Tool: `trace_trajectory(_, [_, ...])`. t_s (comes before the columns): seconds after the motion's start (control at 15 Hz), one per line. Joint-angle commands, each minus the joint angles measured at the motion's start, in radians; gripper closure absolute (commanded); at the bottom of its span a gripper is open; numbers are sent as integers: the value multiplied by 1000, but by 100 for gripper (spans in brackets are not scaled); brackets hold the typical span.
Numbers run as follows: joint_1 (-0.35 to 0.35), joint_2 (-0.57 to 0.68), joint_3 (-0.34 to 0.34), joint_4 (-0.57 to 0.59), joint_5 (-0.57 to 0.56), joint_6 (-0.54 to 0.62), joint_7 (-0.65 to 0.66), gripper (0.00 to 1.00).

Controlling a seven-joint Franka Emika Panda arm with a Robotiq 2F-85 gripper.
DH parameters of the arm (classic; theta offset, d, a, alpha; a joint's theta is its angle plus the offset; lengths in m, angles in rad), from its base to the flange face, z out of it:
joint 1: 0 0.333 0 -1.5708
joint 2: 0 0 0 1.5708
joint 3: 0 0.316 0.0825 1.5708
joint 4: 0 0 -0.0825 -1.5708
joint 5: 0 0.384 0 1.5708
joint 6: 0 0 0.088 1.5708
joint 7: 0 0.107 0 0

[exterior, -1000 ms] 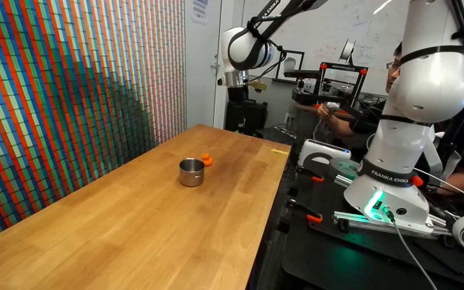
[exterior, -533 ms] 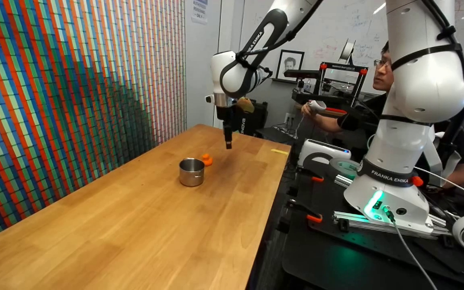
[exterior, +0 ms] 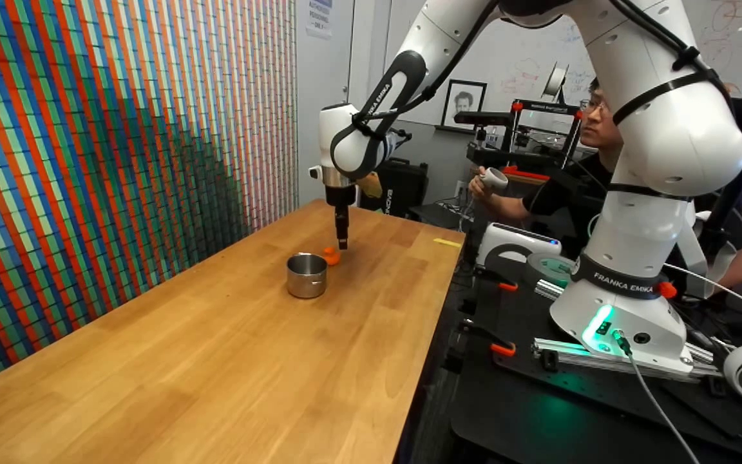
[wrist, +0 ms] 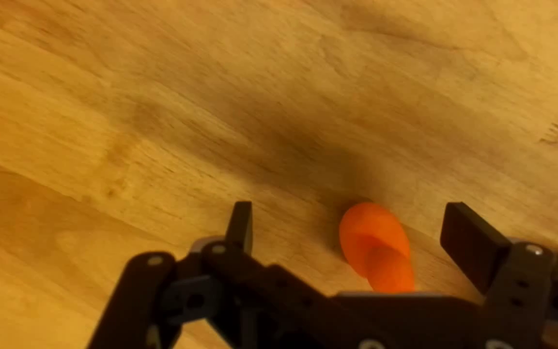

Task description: Pick the cube and put it in the cup

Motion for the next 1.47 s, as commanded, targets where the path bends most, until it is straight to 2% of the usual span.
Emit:
trace_trajectory(0.0, [-34,109,44,115,-1,-9,-8,0])
trace_trajectory(0.07, [-39,124,53,126,3,-12,-11,0])
trace_trajectory(0.13, [-44,132,65,133,7,-8,-15,25])
trace_trajectory(0.2, [-54,140,78,137,14,-7,-20,25])
trace_trajectory(0.47, [-61,130,100,152,13,-25,-11,58])
trace_trajectory(0.73, [-68,82,110,153,28,-55,-8,85])
trace_trajectory(0.8, [-78,70,120,149,44,-75,-13,82])
trace_trajectory(1.0, [-108,37,152,146,122,-162,-13,82])
trace_trajectory(1.2, [-168,-30,228,159,296,-294,-39,82])
trace_trajectory(1.4, [-177,-80,254,152,434,-311,-36,82])
